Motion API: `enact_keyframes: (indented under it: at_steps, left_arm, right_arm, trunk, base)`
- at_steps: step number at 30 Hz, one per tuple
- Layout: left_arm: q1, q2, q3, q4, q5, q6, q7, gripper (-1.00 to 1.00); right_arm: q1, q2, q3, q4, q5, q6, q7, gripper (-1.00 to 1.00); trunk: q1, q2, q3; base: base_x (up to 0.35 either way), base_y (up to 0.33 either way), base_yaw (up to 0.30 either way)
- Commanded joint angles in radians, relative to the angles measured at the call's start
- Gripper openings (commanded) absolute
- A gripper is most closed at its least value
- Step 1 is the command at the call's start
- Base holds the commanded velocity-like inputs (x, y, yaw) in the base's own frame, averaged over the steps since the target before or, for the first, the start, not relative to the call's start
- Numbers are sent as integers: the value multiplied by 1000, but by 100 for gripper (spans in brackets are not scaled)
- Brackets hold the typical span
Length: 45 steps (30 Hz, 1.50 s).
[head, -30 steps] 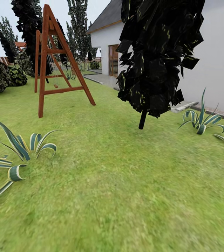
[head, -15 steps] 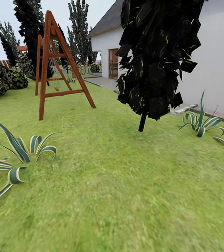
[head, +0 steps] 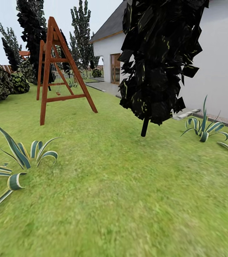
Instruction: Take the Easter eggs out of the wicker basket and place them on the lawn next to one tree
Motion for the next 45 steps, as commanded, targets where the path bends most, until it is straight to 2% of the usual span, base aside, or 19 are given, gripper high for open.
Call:
enact_keyframes:
  at_steps: [1, 7, 18, 33, 45]
  left_arm:
    - [-1, 0, -1, 1, -1, -3, 0, 100]
    - [-1, 1, -1, 1, -2, -4, 1, 100]
    - [-1, 2, -1, 1, -2, -3, 0, 100]
    - [-1, 13, -3, 1, -2, -3, -3, 100]
    - [-1, 15, -10, 1, -3, -3, -3, 100]
  right_arm:
    - [0, 0, -2, -1, 0, -2, -1, 100]
    - [0, 0, -4, -2, -1, -2, -1, 100]
    - [0, 0, -5, -2, -3, -2, -1, 100]
    - [0, 0, -5, -2, -3, -2, -1, 100]
    - [0, 0, -5, -2, -3, -2, -1, 100]
  trunk:
    - [1, -2, 0]
    - [1, -2, 5]
    - [1, -2, 7]
    - [1, -2, 13]
    - [1, -2, 14]
  base:
    - [0, 0, 0]
    - [102, 0, 0]
    - [306, 38, -73]
    - [292, 201, -246]
    - [285, 205, -40]
